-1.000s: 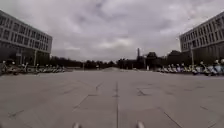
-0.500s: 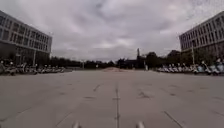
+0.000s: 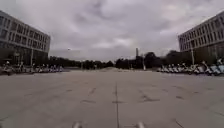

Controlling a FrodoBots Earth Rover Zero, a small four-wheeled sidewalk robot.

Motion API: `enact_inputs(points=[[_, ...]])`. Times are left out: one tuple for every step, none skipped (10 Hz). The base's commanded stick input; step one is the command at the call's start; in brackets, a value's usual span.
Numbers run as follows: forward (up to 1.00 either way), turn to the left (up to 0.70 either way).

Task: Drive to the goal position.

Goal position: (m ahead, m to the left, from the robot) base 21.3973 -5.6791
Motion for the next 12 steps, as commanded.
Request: enact_inputs(points=[[0.45,-0.27],[0.45,-0.27],[0.45,-0.27],[0.45,-0.27],[0.45,-0.27],[0.45,-0.27],[0.45,-0.27],[0.45,-0.05],[0.45,0.00],[0.45,0.00],[0.45,0.00],[0.45,0.00]])
